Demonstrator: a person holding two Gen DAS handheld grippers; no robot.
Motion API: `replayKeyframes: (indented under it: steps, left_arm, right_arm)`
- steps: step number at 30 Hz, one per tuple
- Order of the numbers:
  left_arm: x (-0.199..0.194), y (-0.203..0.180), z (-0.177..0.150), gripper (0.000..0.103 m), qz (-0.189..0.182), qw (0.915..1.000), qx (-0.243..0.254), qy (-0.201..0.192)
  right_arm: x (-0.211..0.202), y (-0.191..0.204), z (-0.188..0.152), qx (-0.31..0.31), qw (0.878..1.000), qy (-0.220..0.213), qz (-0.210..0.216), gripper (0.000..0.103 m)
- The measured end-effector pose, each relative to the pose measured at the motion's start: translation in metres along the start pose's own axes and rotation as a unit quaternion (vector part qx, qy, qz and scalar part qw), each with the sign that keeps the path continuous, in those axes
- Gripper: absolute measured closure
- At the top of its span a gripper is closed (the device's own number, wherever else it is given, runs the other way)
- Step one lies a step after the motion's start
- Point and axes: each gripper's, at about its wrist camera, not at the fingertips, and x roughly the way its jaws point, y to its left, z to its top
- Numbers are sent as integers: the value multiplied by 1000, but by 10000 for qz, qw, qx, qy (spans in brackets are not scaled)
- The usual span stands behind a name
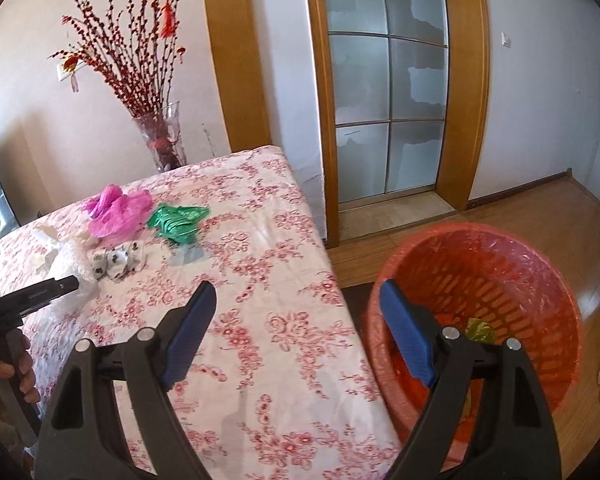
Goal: Collect trash
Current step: 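Move back to the table and close the left gripper on the bubble-wrap bag, then grasp the white paw-print bag with the right gripper while the left holds bubble wrap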
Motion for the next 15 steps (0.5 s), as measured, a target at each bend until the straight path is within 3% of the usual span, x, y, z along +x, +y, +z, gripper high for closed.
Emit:
replayKeyframes:
  steps: [2,5,15]
  left_arm:
    - [-1,2,-2,69,-124,9999,-5,-20]
    - [-4,4,-3,77,-193,9998,-37,-53]
    - [-44,29,-14,79,-171,9990,-41,-414]
  right_arm:
    - [0,4,0,-36,10000,19,42,21]
    - [1,11,0,-83,9999,43,118,21]
    - [6,55,6,-322,9981,59,513,21]
